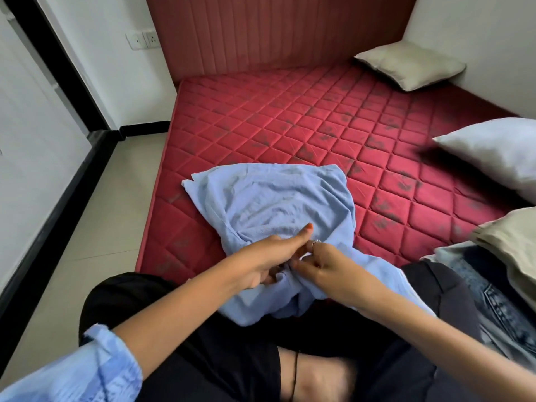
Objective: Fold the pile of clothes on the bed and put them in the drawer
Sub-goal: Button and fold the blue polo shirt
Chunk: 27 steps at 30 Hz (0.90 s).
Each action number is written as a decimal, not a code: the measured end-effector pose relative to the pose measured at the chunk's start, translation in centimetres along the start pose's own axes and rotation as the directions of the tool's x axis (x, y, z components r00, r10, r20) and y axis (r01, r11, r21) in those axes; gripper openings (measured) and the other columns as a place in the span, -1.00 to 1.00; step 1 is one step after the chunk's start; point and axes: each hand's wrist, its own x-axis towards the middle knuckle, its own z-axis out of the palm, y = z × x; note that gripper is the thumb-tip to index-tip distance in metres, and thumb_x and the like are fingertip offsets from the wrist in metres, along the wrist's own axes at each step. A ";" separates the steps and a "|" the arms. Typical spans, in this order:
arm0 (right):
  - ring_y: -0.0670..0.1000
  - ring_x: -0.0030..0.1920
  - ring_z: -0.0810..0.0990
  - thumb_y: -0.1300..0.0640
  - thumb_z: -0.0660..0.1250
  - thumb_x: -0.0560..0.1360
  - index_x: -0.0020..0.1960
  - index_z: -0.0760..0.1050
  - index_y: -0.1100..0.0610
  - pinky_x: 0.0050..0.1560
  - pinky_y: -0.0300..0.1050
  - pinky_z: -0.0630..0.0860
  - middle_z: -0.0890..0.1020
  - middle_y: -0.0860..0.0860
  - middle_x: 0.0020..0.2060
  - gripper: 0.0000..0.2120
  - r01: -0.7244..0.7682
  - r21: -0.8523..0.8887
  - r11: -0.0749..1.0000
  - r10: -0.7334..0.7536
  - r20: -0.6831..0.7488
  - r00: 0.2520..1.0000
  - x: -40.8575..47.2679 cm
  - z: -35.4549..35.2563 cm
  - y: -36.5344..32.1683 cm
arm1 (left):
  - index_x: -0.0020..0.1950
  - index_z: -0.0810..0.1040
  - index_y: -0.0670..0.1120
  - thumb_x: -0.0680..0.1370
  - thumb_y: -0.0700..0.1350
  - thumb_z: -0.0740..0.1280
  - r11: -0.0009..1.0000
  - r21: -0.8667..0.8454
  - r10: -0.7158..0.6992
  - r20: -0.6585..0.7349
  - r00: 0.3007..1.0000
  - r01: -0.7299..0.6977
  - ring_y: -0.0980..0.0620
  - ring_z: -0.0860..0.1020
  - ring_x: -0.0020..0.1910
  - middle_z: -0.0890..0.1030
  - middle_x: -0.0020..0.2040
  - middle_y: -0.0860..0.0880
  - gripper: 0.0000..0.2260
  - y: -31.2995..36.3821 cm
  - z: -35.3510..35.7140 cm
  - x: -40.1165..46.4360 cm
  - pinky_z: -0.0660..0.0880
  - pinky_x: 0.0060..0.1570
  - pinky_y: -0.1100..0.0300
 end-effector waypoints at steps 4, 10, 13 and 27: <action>-0.25 -0.27 0.52 0.20 0.35 0.53 0.18 0.45 0.08 -0.12 -0.31 0.41 0.55 -0.24 -0.33 -0.77 0.006 0.039 0.999 -0.006 -0.015 1.000 -1.8 0.5 0.7 | -0.14 0.62 -0.06 0.52 0.07 0.37 0.999 -0.026 0.036 -0.016 0.999 -0.036 0.07 0.46 -0.32 0.55 -0.22 -0.04 -0.79 -1.2 0.1 1.9 0.33 -0.34 0.27; 0.05 0.00 0.59 0.20 0.32 0.50 0.42 0.08 -0.13 -0.07 -0.11 0.40 0.60 -0.03 -0.05 -0.37 0.075 -0.445 0.892 -0.213 -0.270 0.939 -3.3 -1.9 1.4 | -0.25 0.49 -0.18 0.56 -0.15 0.35 0.943 -0.242 0.171 -0.234 0.957 -0.228 -0.01 0.50 -0.32 0.51 -0.30 -0.13 -0.79 3.9 -1.7 1.6 0.43 -0.20 0.17; -0.11 -0.32 0.51 0.42 0.34 0.43 0.30 0.17 -0.18 -0.26 -0.30 0.35 0.50 -0.19 -0.29 -0.31 0.191 -0.398 0.897 -0.356 -0.395 0.847 -2.2 -5.2 -0.8 | -0.29 0.51 -0.16 0.53 -0.27 0.36 0.857 -0.335 0.294 -0.305 0.906 -0.391 0.12 0.48 -0.53 0.51 -0.44 -0.04 -0.80 9.4 -3.3 -0.3 0.44 -0.47 0.33; 0.07 -0.22 0.43 0.01 0.19 0.56 -0.06 0.44 0.19 -0.24 -0.10 0.34 0.36 0.02 -0.09 -0.77 0.067 -0.721 0.690 -0.645 -0.570 0.509 3.0 -15.0 -20.9 | -0.19 0.56 -0.05 0.46 -0.31 0.36 0.350 0.017 0.713 -0.653 0.255 -0.937 -0.07 0.59 -0.32 0.62 -0.22 -0.15 -0.84 33.9 -6.2 -12.4 0.59 -0.23 0.09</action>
